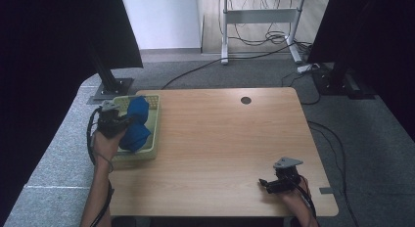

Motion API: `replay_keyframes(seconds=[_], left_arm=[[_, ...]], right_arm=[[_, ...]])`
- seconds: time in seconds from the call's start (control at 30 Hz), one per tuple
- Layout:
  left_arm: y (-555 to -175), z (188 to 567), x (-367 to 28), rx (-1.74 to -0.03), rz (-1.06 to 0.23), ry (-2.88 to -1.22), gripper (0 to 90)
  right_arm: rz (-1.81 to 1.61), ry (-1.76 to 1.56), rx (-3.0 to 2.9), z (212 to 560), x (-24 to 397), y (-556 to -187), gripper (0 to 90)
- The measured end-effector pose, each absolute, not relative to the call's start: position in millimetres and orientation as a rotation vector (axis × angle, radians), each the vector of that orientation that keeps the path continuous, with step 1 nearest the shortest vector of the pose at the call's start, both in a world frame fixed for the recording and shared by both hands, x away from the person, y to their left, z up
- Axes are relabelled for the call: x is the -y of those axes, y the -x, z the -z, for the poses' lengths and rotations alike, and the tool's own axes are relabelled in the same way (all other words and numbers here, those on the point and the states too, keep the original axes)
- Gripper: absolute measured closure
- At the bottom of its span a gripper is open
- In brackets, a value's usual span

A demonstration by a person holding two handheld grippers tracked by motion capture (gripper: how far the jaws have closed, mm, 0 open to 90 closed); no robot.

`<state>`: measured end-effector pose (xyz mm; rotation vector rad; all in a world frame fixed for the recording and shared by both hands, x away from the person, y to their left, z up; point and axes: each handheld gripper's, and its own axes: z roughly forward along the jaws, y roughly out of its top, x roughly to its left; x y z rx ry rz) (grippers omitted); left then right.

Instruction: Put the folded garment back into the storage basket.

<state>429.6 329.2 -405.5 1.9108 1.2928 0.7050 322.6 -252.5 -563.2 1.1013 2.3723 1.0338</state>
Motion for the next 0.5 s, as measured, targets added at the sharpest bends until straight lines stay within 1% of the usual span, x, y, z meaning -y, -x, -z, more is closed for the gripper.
replay_keyframes(seconds=[0.03,0.2,0.23,0.5], left_arm=[[-434,413,-331,-1.305,-0.707,-1.929,77.6],[-439,420,-332,-1.316,-0.708,-1.945,77.5],[-445,427,-333,-1.321,-0.709,-1.965,77.5],[-455,439,-333,-1.334,-0.715,-1.989,77.2]], right_arm=[[-1.034,-1.101,-2.372,563,253,-323,4.6],[-1.034,-1.101,-2.372,563,253,-323,4.6],[-1.034,-1.101,-2.372,563,253,-323,4.6],[-1.034,-1.101,-2.372,563,253,-323,4.6]])
